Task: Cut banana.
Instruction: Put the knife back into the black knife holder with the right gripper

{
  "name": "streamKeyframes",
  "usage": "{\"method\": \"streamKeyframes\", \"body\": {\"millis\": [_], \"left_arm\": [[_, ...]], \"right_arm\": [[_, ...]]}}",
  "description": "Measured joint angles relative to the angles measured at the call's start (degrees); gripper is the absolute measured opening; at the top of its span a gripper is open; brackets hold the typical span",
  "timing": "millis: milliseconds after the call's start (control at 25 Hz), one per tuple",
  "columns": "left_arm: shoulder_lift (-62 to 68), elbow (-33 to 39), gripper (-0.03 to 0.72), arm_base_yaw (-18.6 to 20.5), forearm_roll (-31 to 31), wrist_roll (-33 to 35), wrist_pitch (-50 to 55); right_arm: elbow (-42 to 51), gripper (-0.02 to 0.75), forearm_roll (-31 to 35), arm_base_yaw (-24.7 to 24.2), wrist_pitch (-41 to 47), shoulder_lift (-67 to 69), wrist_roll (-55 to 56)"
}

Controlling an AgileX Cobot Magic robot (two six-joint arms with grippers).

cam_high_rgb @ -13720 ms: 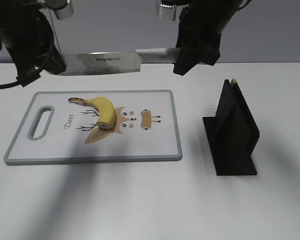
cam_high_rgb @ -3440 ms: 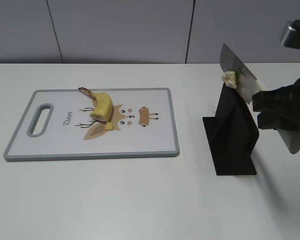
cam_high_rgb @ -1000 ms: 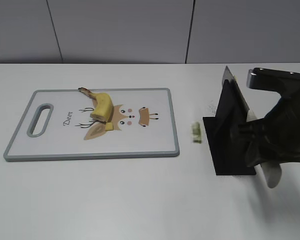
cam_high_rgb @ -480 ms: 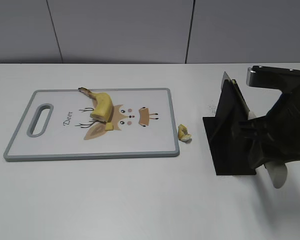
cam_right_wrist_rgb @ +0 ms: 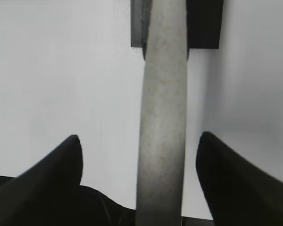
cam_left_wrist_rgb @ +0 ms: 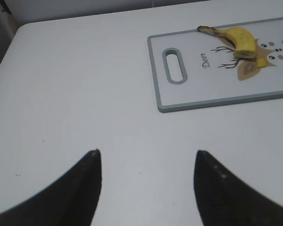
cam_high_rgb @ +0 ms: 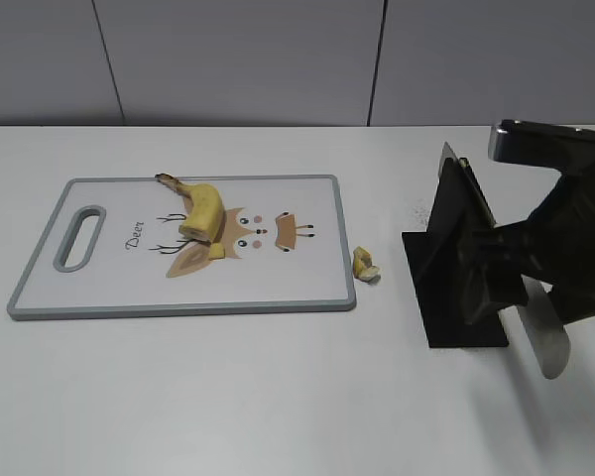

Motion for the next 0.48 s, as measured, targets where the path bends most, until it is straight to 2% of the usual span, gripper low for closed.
{"method": "streamKeyframes", "body": {"millis": [280,480], "left_arm": [[0.0,0.0,0.591,0.0,0.0,0.0,0.0],[0.0,0.0,0.591,0.0,0.0,0.0,0.0]], "right_arm": [[-6.6,0.590,-7.9,0.0,0.1,-6.6,-0.6],[-10.3,0.590,-8.7,0.0,0.1,-13.2,-8.1]]}}
